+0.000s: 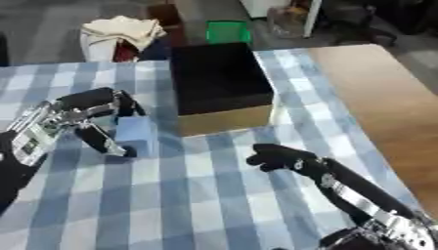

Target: Pick up objects on the table and place them in the box.

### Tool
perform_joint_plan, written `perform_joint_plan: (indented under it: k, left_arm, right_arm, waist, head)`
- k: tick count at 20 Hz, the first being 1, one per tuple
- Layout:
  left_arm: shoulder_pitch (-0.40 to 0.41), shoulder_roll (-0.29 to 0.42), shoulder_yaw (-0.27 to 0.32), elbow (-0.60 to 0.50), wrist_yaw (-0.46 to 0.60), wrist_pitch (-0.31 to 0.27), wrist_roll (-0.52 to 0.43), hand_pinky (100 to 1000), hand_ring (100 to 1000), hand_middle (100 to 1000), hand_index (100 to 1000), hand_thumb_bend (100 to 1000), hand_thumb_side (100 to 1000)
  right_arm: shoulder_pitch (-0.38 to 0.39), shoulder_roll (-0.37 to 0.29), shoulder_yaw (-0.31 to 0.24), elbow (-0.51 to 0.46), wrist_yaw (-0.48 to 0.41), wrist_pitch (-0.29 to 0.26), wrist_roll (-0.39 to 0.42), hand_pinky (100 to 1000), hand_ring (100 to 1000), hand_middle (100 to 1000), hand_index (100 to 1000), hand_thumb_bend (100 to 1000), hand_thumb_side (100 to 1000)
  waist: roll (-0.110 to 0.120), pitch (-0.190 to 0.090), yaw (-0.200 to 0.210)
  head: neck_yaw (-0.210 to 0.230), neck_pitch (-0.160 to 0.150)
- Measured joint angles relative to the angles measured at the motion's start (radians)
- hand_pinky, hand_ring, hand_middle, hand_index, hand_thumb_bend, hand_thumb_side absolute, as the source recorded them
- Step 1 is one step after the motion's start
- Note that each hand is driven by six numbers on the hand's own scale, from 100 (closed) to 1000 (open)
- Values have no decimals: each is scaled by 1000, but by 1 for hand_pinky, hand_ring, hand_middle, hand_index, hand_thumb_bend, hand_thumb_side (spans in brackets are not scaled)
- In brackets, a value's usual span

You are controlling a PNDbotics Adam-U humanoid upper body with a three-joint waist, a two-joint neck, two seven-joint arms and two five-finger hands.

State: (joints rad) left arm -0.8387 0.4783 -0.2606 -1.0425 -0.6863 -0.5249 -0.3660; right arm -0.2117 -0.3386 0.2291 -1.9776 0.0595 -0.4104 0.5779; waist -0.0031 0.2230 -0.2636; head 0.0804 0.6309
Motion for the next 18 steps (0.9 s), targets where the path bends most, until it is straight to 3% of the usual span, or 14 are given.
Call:
perform_joint_plan:
  k: [11,18]
  left_arm:
    - [-41,58,13,-124,141,45,46,687,249,239,663,363,101]
    - [-73,100,40,-161,249,111,102,699,250,242,661,311,100]
  right_arm:
    - [0,0,0,0,0,2,-2,838,1000,862,1000,446,263]
    - [-30,1,14,0,-8,3,8,837,1000,861,1000,436,267]
  waist:
    - [1,0,-9]
    - [14,15,-75]
  head:
    - [-4,-9]
    - [17,-34]
